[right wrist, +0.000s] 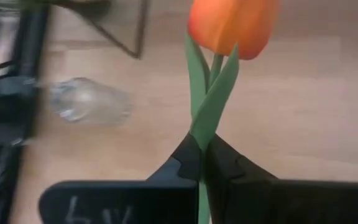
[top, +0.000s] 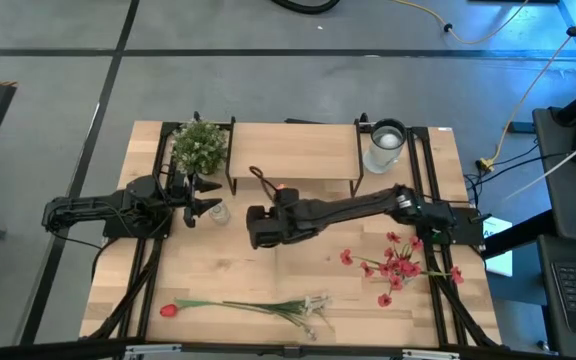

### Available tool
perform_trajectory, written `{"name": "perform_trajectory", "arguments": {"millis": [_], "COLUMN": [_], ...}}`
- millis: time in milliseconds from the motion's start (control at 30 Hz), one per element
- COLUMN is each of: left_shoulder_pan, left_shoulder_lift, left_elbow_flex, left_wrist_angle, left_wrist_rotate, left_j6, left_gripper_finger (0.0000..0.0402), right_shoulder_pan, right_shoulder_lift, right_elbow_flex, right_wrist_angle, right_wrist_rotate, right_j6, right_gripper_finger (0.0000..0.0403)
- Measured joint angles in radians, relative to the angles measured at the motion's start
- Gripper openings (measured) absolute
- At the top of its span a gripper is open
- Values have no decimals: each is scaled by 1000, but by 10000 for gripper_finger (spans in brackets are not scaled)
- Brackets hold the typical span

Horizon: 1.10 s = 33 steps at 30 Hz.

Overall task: Pick and place flowers into a vace then onto a shelf
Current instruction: Put the orange flower into the bottom transparent vase

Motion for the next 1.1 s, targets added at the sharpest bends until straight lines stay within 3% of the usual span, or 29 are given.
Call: {"name": "perform_trajectory", "arguments": {"millis": [167, 333, 567, 867, 1100], "left_shoulder_pan": [0, 0, 0, 0, 0], "left_shoulder_lift": [1, 1, 1, 1, 1], "left_elbow_flex": [0, 0, 0, 0, 0], "left_wrist_angle": [7, 8, 19, 82, 92], "left_wrist_rotate": [-2, -8, -20, -93, -195], "left_j6": [0, 0, 0, -24, -26], "left_gripper_finger": [235, 235, 235, 235, 235], "right_shoulder_pan": [30, 33, 34, 60, 122], "right_shoulder_lift": [-119, -251, -462, -671, -789], "right_elbow_flex": [0, 1, 3, 3, 3], "right_wrist_angle": [19, 92, 184, 181, 141], "right_wrist_rotate": [51, 54, -47, -198, -218], "right_j6": [-168, -462, -910, -1205, -1376], "right_gripper_finger": [5, 5, 5, 5, 5]}}
